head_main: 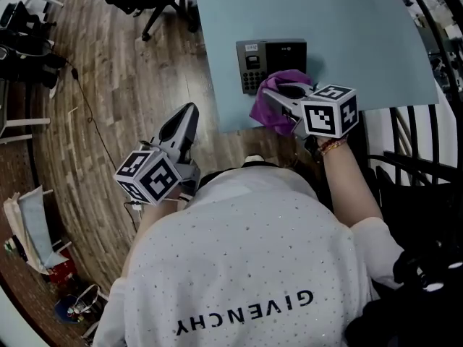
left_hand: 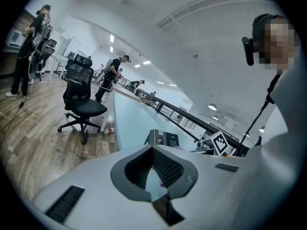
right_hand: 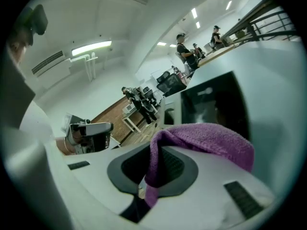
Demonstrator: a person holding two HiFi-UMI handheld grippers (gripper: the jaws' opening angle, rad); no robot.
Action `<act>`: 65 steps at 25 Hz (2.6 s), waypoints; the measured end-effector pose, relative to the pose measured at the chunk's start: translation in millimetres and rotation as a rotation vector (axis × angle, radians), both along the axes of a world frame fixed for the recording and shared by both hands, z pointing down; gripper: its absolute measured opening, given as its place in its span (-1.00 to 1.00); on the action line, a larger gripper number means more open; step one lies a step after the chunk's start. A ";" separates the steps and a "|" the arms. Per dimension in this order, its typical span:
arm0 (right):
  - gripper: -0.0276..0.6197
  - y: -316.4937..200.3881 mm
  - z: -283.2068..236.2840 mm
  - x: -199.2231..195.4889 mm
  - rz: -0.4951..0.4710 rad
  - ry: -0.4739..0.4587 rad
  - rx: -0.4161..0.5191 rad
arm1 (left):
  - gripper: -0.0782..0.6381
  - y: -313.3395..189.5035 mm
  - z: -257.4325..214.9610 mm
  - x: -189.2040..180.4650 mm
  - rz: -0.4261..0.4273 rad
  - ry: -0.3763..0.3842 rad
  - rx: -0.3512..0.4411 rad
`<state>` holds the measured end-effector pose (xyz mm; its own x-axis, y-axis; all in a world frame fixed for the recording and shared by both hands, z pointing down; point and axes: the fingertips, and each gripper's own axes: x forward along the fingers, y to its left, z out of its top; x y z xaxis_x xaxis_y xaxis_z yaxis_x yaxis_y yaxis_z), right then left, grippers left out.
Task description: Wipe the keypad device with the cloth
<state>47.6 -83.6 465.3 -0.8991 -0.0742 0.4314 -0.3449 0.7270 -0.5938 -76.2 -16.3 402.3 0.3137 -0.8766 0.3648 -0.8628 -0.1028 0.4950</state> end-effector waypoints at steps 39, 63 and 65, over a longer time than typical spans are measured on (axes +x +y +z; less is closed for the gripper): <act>-0.83 -34.6 12.5 97.1 0.291 -0.005 -0.060 | -0.78 -7.9 17.3 5.3 0.043 0.051 -0.031; -0.83 -78.7 -100.7 138.4 1.057 -0.494 0.387 | -0.78 -102.1 17.8 -27.7 0.431 0.089 -0.029; -0.83 -64.5 -82.7 121.4 1.045 -0.413 0.389 | -0.78 -111.6 20.3 -25.2 0.497 0.083 -0.041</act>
